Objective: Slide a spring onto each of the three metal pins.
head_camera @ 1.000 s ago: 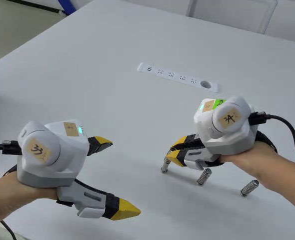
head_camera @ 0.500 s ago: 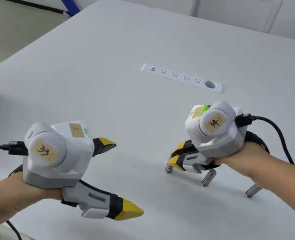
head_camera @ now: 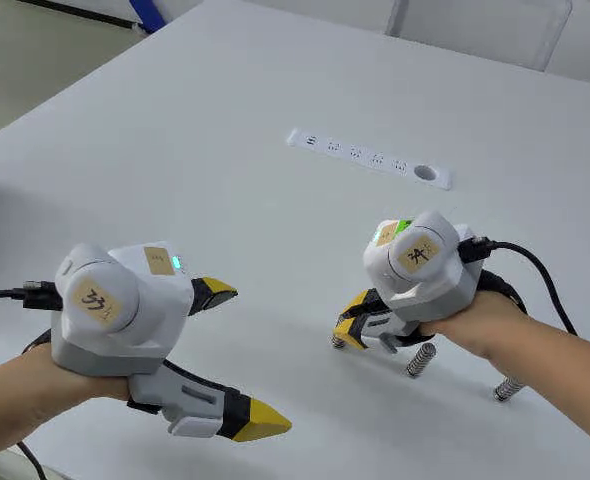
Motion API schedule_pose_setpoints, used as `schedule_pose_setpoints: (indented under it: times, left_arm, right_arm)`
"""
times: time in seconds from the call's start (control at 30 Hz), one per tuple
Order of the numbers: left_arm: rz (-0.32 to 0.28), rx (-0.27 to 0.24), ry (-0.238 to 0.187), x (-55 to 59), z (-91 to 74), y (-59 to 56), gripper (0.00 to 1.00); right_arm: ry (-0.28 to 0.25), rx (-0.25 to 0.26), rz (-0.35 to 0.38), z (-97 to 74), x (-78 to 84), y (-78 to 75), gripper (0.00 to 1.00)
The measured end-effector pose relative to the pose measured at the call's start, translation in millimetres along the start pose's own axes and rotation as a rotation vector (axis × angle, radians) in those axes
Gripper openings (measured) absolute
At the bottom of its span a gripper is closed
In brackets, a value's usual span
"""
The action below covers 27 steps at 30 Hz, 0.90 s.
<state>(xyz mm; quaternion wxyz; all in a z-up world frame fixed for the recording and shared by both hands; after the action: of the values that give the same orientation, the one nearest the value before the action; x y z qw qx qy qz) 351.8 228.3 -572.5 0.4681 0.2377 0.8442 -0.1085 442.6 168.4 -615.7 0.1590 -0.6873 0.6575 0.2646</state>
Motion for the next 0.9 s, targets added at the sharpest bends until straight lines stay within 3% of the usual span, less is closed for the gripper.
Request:
schedule_pose_setpoints:
  times: [0.23, 0.33, 0.53, 0.67, 0.73, 0.83, 0.9]
  left_arm:
    - [0.003, 0.0, -0.009, -5.6, -0.4, 0.3, 0.92]
    - [-0.003, 0.007, -0.012, -6.8, -1.0, -2.1, 0.92]
    - [0.021, 0.011, -0.007, -10.8, 0.0, -4.7, 0.91]
    - [0.026, 0.013, -0.017, -18.9, 1.1, -5.3, 0.92]
    - [-0.019, 0.043, -0.061, -33.0, 0.5, -9.1, 0.93]
    - [-0.011, 0.038, -0.082, -44.5, -0.1, -5.1, 0.93]
    - [0.005, 0.032, -0.083, -49.3, 0.9, -1.7, 0.93]
  right_arm:
    - [-0.008, 0.024, 0.003, -6.7, -2.0, -3.1, 0.16]
    - [-0.098, 0.023, 0.048, -18.2, -13.4, -3.1, 0.17]
    - [-0.179, 0.087, 0.09, -54.3, -17.3, -13.0, 0.2]
    - [-0.214, 0.128, 0.096, -81.0, -8.7, -15.0, 0.21]
    - [-0.204, 0.162, 0.079, -95.3, 3.1, -14.6, 0.22]
    - [-0.147, 0.216, 0.03, -113.2, 26.6, -13.5, 0.22]
    - [-0.186, 0.225, 0.053, -126.3, 38.7, -8.0, 0.24]
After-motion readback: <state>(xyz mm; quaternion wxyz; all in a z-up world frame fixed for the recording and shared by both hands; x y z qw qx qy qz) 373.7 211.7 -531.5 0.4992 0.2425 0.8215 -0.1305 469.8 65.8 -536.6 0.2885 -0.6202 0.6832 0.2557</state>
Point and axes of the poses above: the centre of the closed fingertips' face, and the gripper's own axes: z roughly forward along the fingers, y roughly to its left, x roughly out of its underside, the point moved 2 cm from there along -z, roughly backward along the fingers, and after that the axes turned 14 degrees about -x, right-handed, at the moved point
